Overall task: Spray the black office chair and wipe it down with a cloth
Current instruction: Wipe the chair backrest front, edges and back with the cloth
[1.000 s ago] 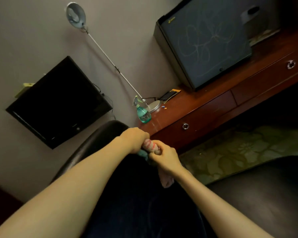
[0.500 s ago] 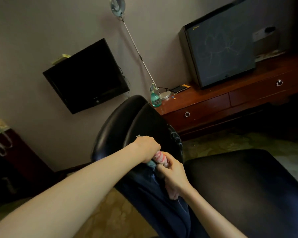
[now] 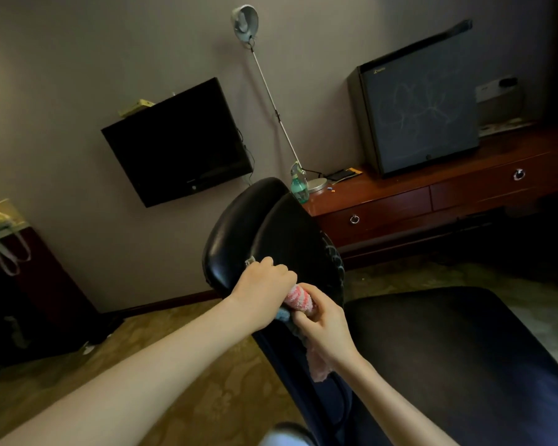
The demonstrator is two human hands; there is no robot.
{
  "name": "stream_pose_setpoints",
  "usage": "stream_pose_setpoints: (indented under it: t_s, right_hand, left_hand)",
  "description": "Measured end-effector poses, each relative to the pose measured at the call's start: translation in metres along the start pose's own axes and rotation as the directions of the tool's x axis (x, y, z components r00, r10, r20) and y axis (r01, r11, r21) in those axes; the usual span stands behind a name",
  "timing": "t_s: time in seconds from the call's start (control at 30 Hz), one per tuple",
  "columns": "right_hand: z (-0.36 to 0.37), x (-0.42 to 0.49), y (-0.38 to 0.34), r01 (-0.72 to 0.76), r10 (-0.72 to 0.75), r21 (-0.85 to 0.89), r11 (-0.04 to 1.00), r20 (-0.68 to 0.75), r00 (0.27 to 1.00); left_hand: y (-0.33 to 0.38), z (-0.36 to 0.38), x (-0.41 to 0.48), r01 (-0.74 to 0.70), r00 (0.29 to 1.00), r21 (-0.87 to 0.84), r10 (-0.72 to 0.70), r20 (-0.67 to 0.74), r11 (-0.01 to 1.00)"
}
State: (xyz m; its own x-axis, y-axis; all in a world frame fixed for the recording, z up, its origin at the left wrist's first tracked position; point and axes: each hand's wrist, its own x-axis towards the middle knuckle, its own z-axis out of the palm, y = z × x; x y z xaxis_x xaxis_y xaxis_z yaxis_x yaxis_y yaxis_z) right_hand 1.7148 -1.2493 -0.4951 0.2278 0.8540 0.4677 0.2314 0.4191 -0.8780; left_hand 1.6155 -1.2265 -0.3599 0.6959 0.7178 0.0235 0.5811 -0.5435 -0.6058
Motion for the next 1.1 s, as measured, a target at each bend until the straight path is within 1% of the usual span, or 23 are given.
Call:
stream_pose_setpoints:
  t_s: [0.17,0.3,0.43,0.57,0.77,0.87,1.0,1.1]
  right_hand:
    - [0.007,0.015,0.011,0.023,-0.024,-0.02,1.0,-0.049,0.999]
    - [0.013,0.033,0.035,0.001,-0.002,-0.016,1.0,-0.104,0.995]
    - [0.016,0.065,0.077,-0.075,0.071,-0.015,0.997,-0.17,0.983]
    - [0.01,0.112,0.125,-0.16,0.149,-0.049,0.986,-0.182,0.972]
    - [-0.003,0.206,0.191,-0.166,0.14,-0.086,0.982,-0.249,0.958]
    - [-0.013,0.251,0.226,-0.153,0.118,-0.108,0.982,-0.276,0.954]
    - [-0.027,0.29,0.257,-0.108,0.06,-0.146,0.983,-0.302,0.951]
    - [-0.036,0.304,0.269,-0.125,0.097,-0.082,0.989,-0.28,0.955]
  left_hand:
    - [-0.007,0.011,0.013,-0.008,0.998,-0.038,0.006,-0.058,0.999]
    - [-0.011,0.025,0.041,-0.018,1.0,-0.04,0.017,-0.022,0.999]
    - [-0.004,0.046,0.095,-0.025,0.999,0.025,0.024,0.03,0.999]
    - [0.001,0.075,0.166,-0.006,0.998,0.071,0.001,0.064,0.997]
    - [-0.006,0.111,0.276,0.031,0.999,0.128,-0.035,0.029,0.991]
    - [-0.008,0.123,0.325,0.019,1.0,0.144,-0.016,-0.021,0.989]
    - [-0.013,0.129,0.365,-0.005,0.999,0.129,0.011,-0.049,0.992]
    - [-0.01,0.133,0.375,-0.02,0.998,0.135,0.027,-0.053,0.991]
